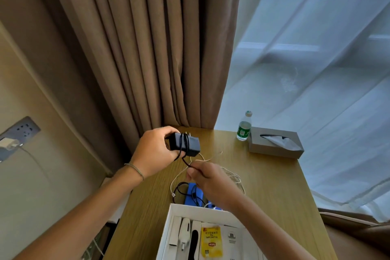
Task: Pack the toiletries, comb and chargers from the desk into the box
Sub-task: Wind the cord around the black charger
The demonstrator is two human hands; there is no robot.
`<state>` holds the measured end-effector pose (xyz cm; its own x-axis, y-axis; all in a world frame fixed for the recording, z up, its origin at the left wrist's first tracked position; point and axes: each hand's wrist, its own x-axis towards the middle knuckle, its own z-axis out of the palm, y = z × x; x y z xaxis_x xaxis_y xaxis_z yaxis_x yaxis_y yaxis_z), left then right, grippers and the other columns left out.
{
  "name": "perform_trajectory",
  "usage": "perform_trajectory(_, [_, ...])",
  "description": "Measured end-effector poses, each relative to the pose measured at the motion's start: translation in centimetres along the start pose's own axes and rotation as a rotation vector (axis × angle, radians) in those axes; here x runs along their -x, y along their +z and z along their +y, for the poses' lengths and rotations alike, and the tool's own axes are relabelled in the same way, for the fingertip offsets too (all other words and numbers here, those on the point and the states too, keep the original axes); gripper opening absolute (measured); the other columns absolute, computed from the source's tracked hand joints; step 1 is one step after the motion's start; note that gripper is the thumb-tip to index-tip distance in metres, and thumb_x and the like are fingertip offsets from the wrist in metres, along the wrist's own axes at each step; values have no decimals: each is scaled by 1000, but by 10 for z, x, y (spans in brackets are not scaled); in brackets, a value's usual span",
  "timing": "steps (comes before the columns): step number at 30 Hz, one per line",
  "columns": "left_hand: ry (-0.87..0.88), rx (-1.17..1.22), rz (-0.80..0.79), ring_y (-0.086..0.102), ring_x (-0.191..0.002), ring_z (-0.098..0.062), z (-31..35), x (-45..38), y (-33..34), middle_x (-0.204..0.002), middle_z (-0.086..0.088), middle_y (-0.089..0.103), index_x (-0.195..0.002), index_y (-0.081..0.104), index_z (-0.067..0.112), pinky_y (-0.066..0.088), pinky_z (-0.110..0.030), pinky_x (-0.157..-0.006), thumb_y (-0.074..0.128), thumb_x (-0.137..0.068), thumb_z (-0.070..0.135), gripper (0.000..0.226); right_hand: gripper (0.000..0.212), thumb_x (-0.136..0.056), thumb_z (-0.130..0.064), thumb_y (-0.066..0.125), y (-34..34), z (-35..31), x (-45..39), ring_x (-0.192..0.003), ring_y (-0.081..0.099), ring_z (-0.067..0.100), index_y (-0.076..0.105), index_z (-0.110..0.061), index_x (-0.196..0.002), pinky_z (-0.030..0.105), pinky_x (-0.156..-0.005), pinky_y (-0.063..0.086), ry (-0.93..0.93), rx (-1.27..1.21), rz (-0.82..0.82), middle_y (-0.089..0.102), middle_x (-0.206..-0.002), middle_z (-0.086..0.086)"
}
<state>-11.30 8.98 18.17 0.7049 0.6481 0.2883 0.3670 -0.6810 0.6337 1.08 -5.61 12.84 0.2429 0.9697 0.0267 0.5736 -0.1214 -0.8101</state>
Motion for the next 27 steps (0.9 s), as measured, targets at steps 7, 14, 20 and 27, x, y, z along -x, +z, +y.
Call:
perform_trajectory(7, [93,-72,-300,63,-100,0,4,5,-12,-100,18,70,-108,70,30,57,-32,-89,89,-68,22,44,18,-100,-28,59,-60,-9,-6,-52,50,-2,66,-28,-83,13,-55,41,-74,129,105,54,-60,-13])
perform_trajectory(14, [89,226,-513,69,-106,-9,18,8,-14,-108,10,74,-121,69,25,57,-34,-93,83,-74,9,51,13,-94,-18,68,-79,5,-20,-60,51,8,71,-15,-82,24,-63,43,-121,-111,148,64,-67,4])
perform_trajectory(20, [124,375,-625,67,-110,-22,16,7,-15,-115,-2,72,-124,67,17,56,-33,-92,79,-78,-1,51,19,-91,-20,71,-70,22,-22,-55,41,10,69,-17,-73,20,-51,34,-59,-513,51,50,-66,10])
perform_trajectory(27, [50,686,-489,62,-121,-27,-4,9,-3,-123,-13,69,-129,61,2,49,-34,-104,73,-81,-7,50,18,-98,-9,49,-21,45,-6,-59,46,12,64,-3,-89,24,-56,39,135,-739,-73,54,-73,9])
